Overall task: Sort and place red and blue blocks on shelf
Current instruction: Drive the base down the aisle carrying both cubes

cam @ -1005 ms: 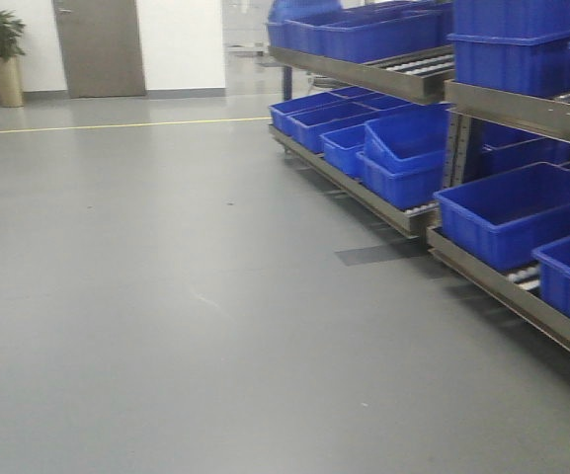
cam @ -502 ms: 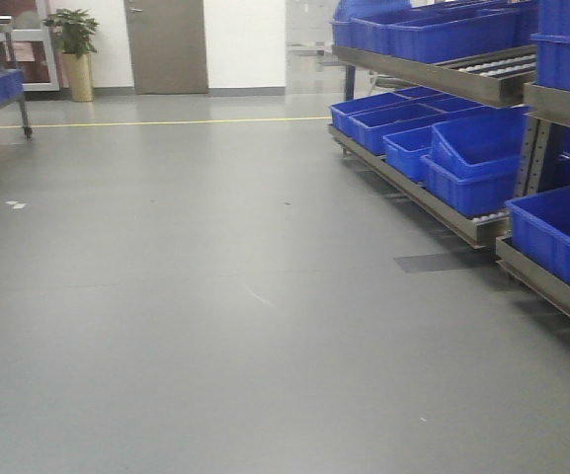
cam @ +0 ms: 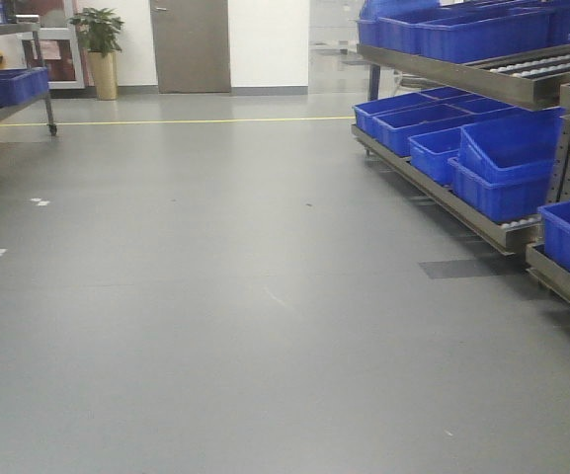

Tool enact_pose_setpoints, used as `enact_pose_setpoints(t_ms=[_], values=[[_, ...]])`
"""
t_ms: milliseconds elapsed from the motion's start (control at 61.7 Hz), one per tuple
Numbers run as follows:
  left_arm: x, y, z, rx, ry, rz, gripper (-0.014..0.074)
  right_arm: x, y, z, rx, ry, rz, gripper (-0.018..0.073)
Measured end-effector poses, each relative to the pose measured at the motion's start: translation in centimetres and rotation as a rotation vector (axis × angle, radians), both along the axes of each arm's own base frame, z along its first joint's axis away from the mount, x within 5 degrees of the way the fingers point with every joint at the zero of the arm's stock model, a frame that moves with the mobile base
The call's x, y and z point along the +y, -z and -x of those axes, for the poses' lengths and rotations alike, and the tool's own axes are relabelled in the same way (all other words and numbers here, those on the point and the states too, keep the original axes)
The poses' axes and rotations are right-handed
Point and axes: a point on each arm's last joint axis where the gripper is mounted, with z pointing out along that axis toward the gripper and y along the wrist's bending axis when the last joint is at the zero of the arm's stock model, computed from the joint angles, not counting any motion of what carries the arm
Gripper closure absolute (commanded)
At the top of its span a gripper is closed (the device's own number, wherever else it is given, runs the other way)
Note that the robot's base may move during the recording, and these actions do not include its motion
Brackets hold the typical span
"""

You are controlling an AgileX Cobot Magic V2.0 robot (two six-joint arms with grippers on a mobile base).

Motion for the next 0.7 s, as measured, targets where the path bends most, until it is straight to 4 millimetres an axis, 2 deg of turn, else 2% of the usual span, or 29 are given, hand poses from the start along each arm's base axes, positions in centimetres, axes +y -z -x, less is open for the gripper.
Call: enact_pose_setpoints(t_ms=[697], values=[[0.00,-0.02,0.00,-0.002,0.000,0.000,0.0472,0.00,0.00,0.00,0.000,0.000,0.000,0.0438]])
